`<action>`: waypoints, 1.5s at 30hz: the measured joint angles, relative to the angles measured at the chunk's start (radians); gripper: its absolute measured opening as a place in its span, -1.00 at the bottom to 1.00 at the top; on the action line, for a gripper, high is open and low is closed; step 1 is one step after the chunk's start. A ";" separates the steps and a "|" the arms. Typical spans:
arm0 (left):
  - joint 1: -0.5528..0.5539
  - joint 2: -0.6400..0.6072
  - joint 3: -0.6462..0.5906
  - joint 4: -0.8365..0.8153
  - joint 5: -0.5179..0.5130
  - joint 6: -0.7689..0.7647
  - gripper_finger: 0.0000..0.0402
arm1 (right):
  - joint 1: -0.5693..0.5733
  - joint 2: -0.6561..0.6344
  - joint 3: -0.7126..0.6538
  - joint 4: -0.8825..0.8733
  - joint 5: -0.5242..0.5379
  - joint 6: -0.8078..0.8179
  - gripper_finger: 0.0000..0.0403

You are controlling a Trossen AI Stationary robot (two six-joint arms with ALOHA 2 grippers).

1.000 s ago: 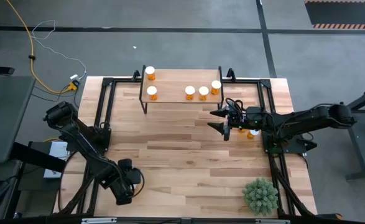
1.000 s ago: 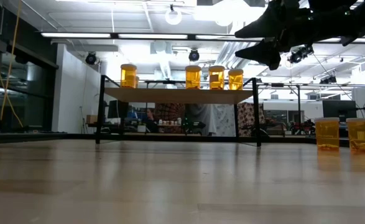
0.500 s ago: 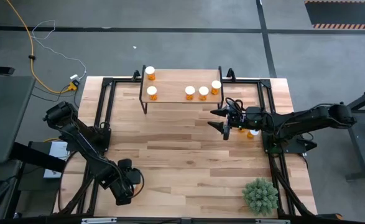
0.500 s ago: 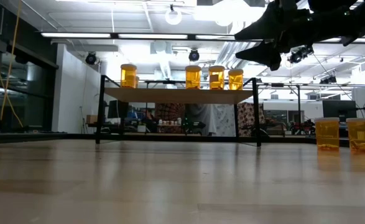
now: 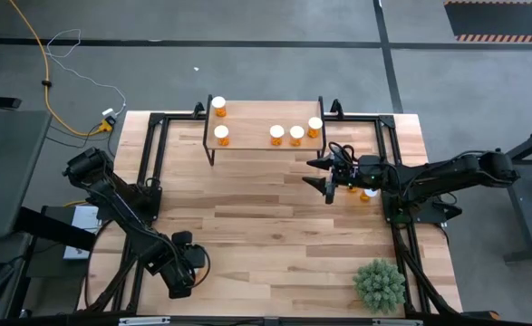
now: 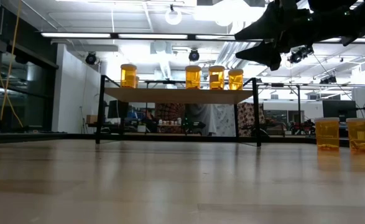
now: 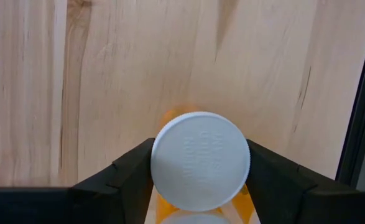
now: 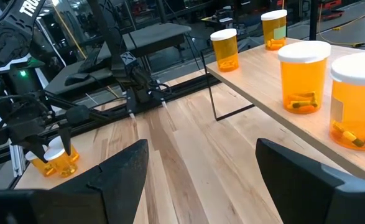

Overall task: Pick and place medicine bottles onto shelf by color
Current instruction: Put the orange pill bottle on the shelf

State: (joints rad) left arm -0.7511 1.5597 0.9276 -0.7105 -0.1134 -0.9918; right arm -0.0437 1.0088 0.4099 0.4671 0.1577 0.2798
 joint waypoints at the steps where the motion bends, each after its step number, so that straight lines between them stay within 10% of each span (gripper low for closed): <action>1: 0.004 0.000 0.000 0.000 0.002 0.005 0.05 | 0.000 0.000 0.000 0.000 0.000 0.000 0.43; 15: 0.221 -0.075 0.267 -0.263 -0.073 0.436 0.05 | 0.000 0.000 0.000 0.001 0.001 0.000 0.43; 27: 0.719 -0.075 0.730 -0.436 -0.257 1.094 0.05 | -0.002 0.000 0.000 -0.010 0.001 0.000 0.43; 37: 1.275 0.021 0.878 -0.450 -0.025 1.195 0.05 | -0.002 0.000 0.000 -0.019 0.002 0.000 0.43; 45: 1.403 0.270 1.114 -0.672 0.012 1.205 0.05 | -0.002 0.000 0.000 -0.023 0.051 0.000 0.43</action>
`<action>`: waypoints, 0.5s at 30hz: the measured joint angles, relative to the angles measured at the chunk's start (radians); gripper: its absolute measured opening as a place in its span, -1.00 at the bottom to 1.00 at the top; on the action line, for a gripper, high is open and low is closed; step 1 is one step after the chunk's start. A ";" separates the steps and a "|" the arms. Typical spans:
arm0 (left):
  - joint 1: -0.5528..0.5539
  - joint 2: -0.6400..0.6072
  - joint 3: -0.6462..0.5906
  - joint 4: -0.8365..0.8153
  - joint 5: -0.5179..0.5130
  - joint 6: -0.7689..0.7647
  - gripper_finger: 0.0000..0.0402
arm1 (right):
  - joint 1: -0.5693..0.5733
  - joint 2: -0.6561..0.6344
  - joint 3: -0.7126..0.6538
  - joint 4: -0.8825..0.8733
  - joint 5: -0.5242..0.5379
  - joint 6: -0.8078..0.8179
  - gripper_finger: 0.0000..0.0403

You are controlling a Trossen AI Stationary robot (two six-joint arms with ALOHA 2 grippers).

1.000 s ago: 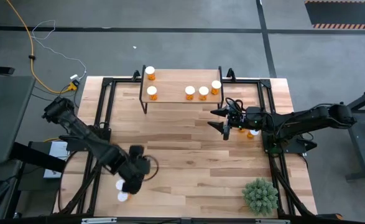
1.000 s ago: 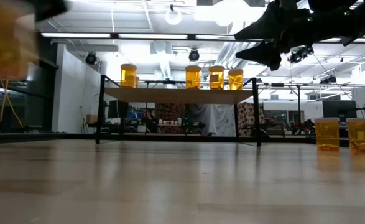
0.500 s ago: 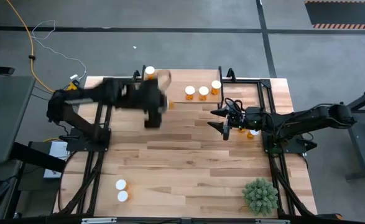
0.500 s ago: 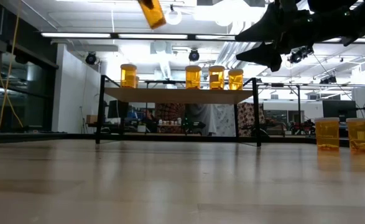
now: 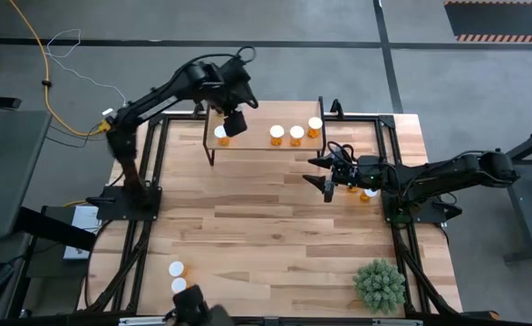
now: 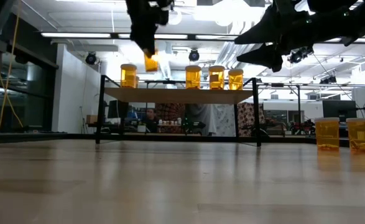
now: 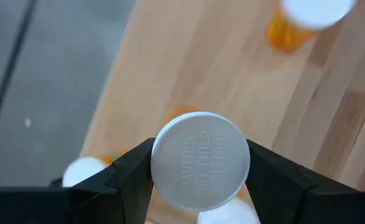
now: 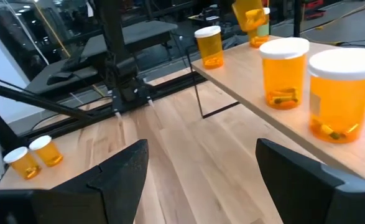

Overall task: Pick and place medicine bottles onto shelf by color
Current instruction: Put the orange pill bottle on the shelf

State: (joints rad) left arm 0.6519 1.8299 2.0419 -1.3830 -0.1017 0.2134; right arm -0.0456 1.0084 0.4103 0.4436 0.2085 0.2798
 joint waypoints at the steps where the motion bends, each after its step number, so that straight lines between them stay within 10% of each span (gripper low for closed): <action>1: 0.006 0.029 0.027 -0.030 -0.001 0.000 0.05 | 0.000 0.000 0.000 -0.002 0.001 0.000 0.43; 15: 0.117 0.157 0.064 -0.060 0.176 -0.089 0.05 | 0.000 0.000 0.000 -0.015 0.001 0.000 0.43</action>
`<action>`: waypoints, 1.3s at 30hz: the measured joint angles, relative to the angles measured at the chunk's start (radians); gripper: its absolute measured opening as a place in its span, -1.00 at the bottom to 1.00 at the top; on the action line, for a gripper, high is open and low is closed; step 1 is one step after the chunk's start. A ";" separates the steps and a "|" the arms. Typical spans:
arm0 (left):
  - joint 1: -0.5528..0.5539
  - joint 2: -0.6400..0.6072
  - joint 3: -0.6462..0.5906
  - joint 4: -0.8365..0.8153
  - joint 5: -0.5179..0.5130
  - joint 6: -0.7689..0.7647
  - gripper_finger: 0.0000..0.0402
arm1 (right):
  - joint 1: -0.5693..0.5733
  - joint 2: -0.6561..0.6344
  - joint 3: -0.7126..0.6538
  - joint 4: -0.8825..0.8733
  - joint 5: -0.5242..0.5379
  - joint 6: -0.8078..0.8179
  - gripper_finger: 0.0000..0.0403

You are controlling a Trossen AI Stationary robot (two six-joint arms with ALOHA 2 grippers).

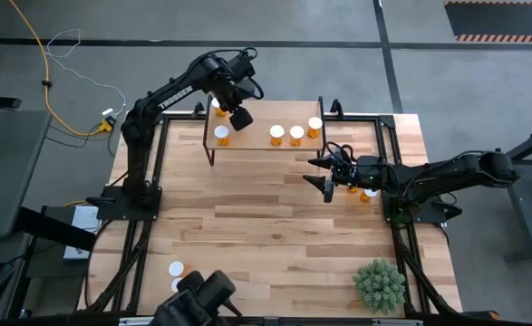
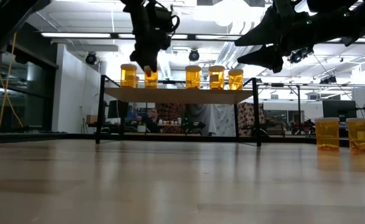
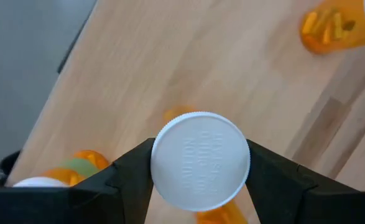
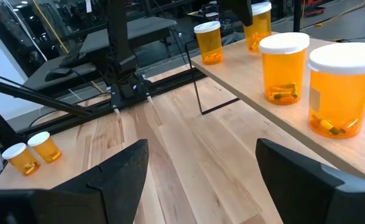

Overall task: Pick and place medicine bottles onto shelf by color
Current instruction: Put the orange pill bottle on the shelf

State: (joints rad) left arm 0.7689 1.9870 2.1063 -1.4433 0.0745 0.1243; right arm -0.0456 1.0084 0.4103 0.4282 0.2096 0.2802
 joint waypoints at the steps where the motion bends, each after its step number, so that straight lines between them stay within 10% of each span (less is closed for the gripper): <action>1: 0.006 0.005 0.000 0.000 0.004 -0.006 0.05 | 0.000 0.000 0.000 0.000 0.000 0.000 0.43; 32: 0.018 -0.016 0.165 0.040 -0.108 -0.064 0.42 | 0.000 0.000 0.000 0.001 0.000 0.008 0.43; 39: -0.018 -0.185 0.080 0.281 0.131 -0.073 0.41 | 0.000 0.000 0.000 -0.009 0.000 0.008 0.43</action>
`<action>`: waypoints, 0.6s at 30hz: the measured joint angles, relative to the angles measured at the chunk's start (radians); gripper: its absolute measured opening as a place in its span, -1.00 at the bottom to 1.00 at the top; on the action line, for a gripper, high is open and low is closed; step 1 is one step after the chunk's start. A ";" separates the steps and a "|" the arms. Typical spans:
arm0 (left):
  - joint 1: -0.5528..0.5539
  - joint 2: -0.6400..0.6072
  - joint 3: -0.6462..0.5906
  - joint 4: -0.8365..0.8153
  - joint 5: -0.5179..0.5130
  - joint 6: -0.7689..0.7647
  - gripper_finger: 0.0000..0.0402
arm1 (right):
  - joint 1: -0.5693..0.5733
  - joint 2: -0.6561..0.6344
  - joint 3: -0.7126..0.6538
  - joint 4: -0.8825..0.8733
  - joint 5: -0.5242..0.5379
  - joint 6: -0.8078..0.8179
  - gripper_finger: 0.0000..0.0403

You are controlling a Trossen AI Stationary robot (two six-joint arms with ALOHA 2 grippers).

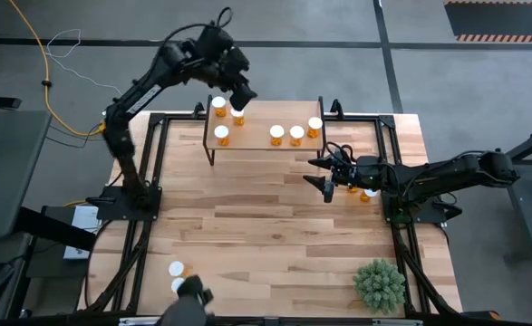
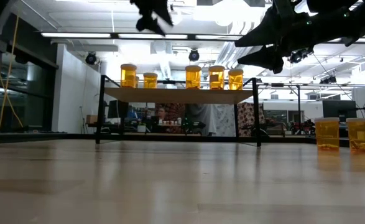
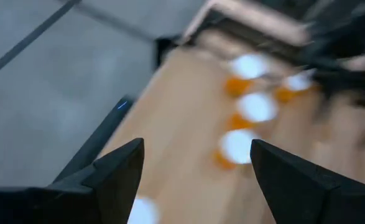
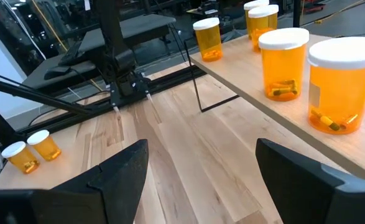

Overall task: Pick and place medicine bottles onto shelf by color
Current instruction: Put the orange pill bottle on the shelf

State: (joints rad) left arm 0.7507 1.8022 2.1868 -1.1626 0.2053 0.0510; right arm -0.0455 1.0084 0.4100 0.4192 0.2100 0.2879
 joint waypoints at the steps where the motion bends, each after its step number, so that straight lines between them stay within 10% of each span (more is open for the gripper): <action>1: -0.016 -0.034 -0.043 0.037 0.020 -0.005 0.41 | 0.000 0.000 0.000 -0.004 0.000 0.000 0.43; 18: -0.490 -0.903 -1.605 1.290 -0.065 -0.310 0.41 | 0.000 0.000 0.000 -0.019 0.000 0.000 0.43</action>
State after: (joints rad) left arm 0.2606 0.8995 0.5820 0.1274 0.1406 -0.2587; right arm -0.0456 1.0084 0.4103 0.4000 0.2100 0.2878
